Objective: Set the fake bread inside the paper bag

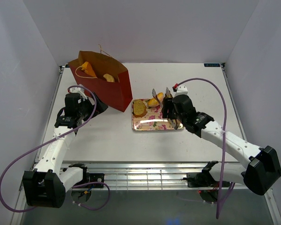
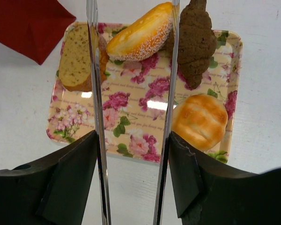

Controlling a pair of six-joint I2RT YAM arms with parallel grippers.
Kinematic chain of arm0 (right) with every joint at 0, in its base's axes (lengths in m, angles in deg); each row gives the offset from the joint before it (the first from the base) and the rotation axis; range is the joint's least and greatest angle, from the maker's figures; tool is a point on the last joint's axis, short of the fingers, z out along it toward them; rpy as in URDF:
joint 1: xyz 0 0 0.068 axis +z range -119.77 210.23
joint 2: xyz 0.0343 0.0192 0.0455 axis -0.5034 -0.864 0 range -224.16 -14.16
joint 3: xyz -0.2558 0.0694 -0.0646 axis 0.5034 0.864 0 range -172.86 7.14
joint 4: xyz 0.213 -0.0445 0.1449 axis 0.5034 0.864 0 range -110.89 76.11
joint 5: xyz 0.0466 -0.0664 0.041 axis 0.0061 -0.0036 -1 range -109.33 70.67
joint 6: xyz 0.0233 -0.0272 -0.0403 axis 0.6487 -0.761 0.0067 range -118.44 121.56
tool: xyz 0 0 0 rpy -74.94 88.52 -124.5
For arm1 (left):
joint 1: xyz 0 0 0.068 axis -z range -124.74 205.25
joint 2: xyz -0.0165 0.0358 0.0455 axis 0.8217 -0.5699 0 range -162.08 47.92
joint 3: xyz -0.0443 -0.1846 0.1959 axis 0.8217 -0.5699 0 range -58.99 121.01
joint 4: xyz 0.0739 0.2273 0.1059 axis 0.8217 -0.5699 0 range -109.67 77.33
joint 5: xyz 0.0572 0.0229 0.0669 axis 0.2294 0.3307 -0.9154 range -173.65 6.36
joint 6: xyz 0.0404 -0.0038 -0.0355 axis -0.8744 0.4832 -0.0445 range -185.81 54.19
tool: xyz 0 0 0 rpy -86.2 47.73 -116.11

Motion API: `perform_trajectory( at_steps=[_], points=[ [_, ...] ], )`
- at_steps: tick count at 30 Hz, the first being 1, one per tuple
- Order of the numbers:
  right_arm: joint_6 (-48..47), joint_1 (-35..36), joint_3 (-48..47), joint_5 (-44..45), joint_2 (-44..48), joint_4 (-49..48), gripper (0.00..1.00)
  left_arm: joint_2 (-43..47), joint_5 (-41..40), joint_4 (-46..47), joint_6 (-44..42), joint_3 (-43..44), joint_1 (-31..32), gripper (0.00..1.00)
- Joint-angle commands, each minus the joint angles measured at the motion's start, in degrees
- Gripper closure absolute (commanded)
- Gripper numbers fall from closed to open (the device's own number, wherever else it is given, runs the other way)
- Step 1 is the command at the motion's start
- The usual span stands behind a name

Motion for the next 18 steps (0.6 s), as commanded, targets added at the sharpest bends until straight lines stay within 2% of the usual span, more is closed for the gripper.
perform_trajectory(
  at_steps=[1,18],
  points=[
    [4.2,-1.4,-3.8,-0.3,-1.2,-4.1,0.35,0.6,1.3,0.5,0.1,0.4,0.2,0.02],
    [8.2,-6.7,-5.8,-8.4,-8.3,-5.2,0.36,1.1,2.6,0.8,0.4,0.2,0.1,0.02]
  ],
)
